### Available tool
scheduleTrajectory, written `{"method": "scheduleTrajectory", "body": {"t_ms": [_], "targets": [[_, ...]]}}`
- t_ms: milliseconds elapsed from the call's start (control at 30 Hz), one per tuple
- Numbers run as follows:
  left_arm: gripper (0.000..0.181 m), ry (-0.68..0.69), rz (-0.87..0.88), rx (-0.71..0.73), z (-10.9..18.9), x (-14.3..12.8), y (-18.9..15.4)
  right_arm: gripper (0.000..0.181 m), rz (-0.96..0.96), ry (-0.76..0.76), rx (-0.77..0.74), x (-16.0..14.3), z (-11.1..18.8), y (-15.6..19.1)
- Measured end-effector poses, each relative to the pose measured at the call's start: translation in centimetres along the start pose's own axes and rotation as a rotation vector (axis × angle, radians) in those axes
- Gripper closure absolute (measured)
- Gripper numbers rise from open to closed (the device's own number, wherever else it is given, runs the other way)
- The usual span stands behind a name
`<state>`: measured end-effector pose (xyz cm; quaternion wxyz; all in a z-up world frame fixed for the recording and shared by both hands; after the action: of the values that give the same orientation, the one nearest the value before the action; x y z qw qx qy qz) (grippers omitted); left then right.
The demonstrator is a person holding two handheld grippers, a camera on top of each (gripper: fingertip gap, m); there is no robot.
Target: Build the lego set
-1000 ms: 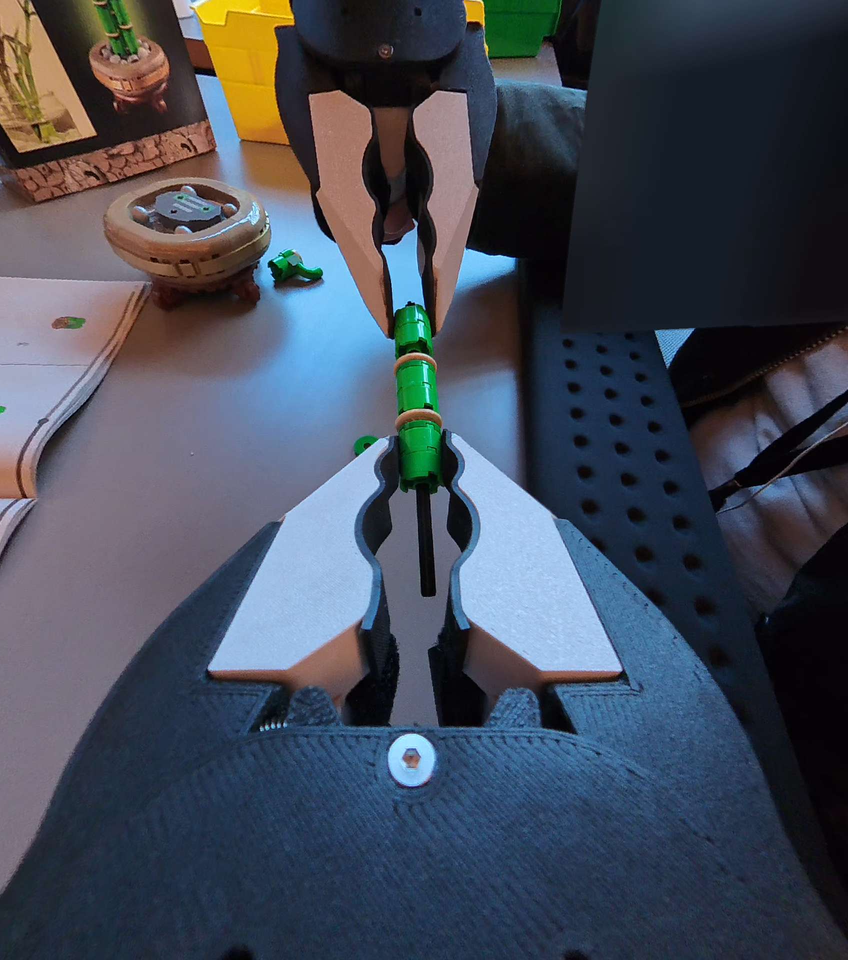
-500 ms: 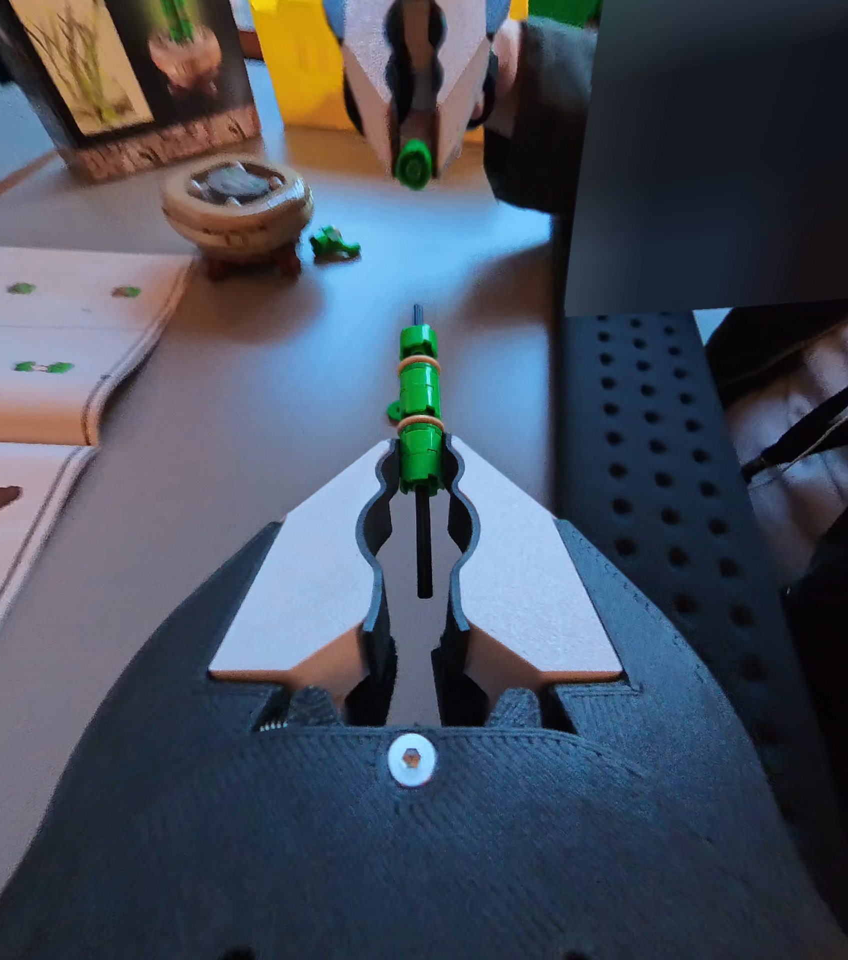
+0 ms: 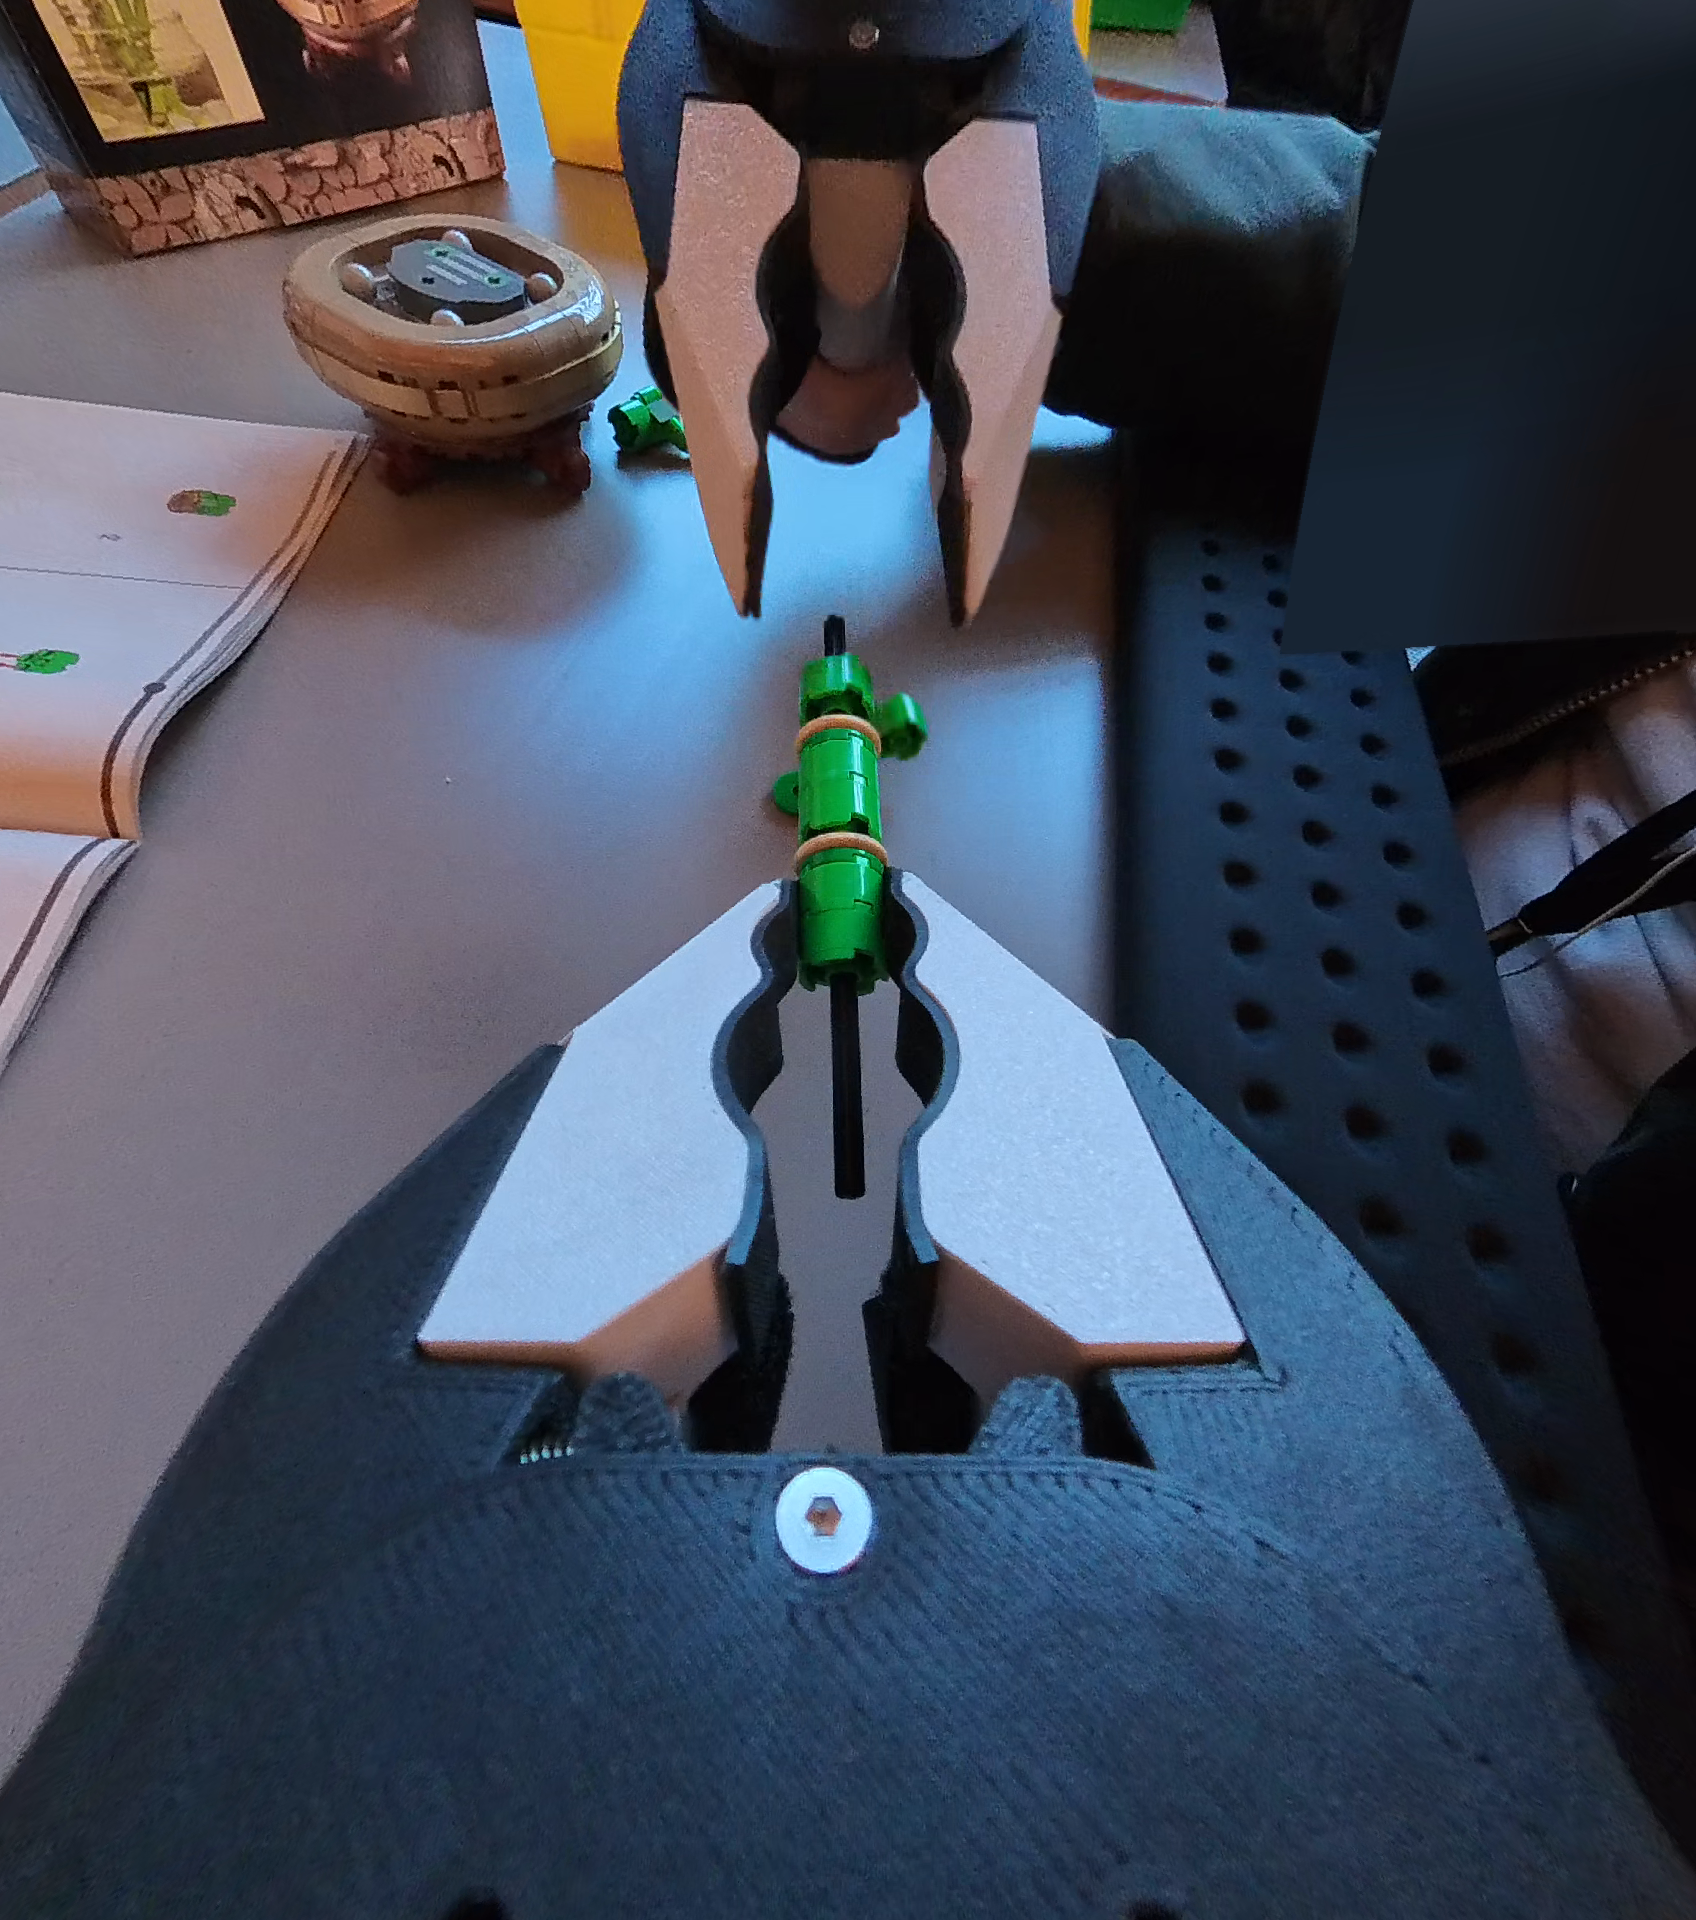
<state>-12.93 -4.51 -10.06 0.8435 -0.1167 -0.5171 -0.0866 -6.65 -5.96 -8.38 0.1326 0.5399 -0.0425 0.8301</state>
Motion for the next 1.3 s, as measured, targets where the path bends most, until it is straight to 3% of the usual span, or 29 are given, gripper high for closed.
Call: {"method": "scheduleTrajectory", "body": {"t_ms": [333,833,1033,1133,1300], "targets": [[0.166,-0.022,0.01,-0.022,0.1,0.4,-0.2,0.166,-0.013,0.011,0.027,-0.1,-2.1,-0.1],[0.166,0.005,0.004,-0.031,-0.2,0.1,-0.5,0.166,-0.022,0.054,0.056,-0.5,-2.3,0.2],[0.166,-0.031,0.016,-0.057,0.3,0.7,-0.9,0.166,-0.039,0.041,0.072,0.0,-0.6,0.5],[0.166,0.03,-0.009,-0.051,-0.4,-0.3,-1.0,0.166,-0.007,0.117,0.059,-1.4,-1.0,0.8],[0.166,0.016,0.003,-0.068,-0.7,-0.1,-1.0,0.166,-0.017,0.119,0.068,-1.6,-0.7,0.8]]}}
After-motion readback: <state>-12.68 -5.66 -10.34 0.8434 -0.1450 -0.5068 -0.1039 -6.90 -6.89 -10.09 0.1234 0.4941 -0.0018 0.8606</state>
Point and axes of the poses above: each gripper's, where its closed fingertips meet, z back along the fingers, x out of its top, y = z × x across the jaws, the point moved 1 cm from there along z, back along the fingers
